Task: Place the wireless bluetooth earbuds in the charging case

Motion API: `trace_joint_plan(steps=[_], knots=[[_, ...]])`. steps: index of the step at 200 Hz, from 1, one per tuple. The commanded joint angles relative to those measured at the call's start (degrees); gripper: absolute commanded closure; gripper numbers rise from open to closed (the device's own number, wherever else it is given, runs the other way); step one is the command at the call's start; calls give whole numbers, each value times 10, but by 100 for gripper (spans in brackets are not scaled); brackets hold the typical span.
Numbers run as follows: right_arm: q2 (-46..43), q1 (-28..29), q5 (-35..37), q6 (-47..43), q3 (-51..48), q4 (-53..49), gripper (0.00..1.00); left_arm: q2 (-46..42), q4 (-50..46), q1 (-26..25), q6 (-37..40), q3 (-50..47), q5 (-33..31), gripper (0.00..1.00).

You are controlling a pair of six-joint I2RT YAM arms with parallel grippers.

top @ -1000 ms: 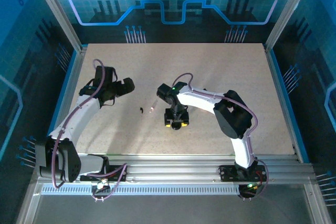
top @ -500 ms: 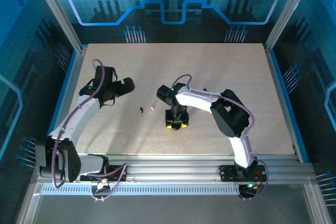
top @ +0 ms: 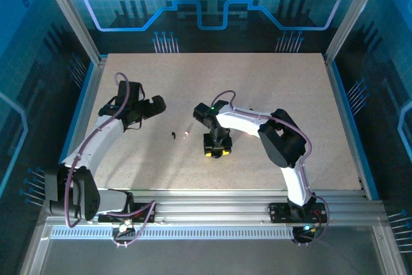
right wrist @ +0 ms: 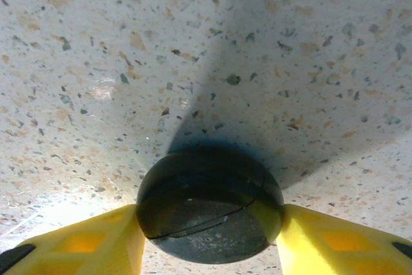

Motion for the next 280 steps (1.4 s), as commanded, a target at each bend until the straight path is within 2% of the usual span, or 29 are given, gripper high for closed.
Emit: trace_joint_plan(steps=[1,51,89,126,155,189,221,250,280], knots=[[29,-9,23,-7,1,5,45,5,4,6,-3,7,16,2],[34,-9,23,-10,2,8,43,4,5,6,-4,6,21,2],[21,-9,38,-17,3,8,52,-1,9,6,-1,2,27,3],[-64,-7,67,-12,-9,25,55,-29,63,6,12,-23,76,6],[-166,-13,81,-3,-36,64,54,-78,169,1,36,-73,141,12],[-295,-33,64,9,-103,167,54,-146,324,-37,118,-147,210,14],[-397,-56,30,27,-179,305,54,-190,437,-81,212,-203,267,15],[-466,-79,11,65,-250,417,53,-192,524,-104,260,-240,313,21],[-502,-105,-58,103,-320,557,52,-168,571,-138,322,-250,341,26]])
